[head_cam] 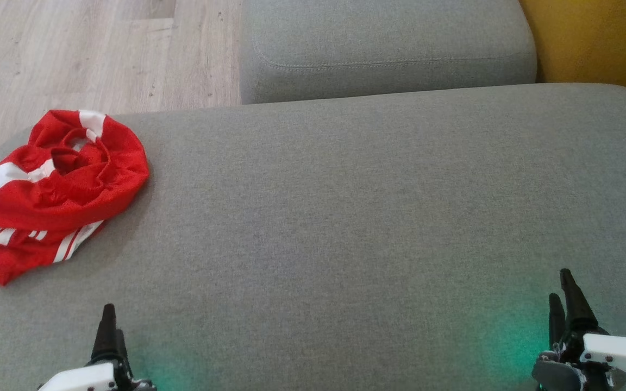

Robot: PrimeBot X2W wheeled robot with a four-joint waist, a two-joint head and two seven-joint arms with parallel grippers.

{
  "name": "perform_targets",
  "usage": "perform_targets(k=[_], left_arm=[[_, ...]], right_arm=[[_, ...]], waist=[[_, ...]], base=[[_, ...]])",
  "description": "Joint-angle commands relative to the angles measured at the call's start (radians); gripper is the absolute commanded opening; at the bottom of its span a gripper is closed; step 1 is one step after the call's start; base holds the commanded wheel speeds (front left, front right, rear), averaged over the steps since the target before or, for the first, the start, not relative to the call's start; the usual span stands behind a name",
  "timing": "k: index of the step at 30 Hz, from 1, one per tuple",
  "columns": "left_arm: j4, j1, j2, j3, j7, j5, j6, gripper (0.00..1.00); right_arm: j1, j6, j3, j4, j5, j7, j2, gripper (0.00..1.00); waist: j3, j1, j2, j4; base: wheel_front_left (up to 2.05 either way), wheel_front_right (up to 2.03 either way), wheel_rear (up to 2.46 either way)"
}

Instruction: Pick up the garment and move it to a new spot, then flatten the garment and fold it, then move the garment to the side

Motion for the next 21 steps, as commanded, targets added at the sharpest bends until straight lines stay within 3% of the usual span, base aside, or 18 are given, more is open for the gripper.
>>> perform_targets(k=[1, 21], left_arm=[[-0.037, -0.045, 0.005, -0.005, -0.009, 0.022, -0.001, 1.00], [-0.106, -0.048, 0.006, -0.054, -0.068, 0.296, 0.050, 1.00]], right_arm=[[-0.047, 0.000, 0.006, -0.036, -0.022, -0.012, -0.004, 1.00], [-0.051, 0.000, 0.065, -0.095, -0.344, -0.071, -0.005, 1.00]], waist=[[-0.001, 0.0000, 0.0000, 0.000], [-0.013, 0.0000, 0.0000, 0.005]], base=[[0.00, 0.00, 0.00], [0.00, 0.00, 0.00]])
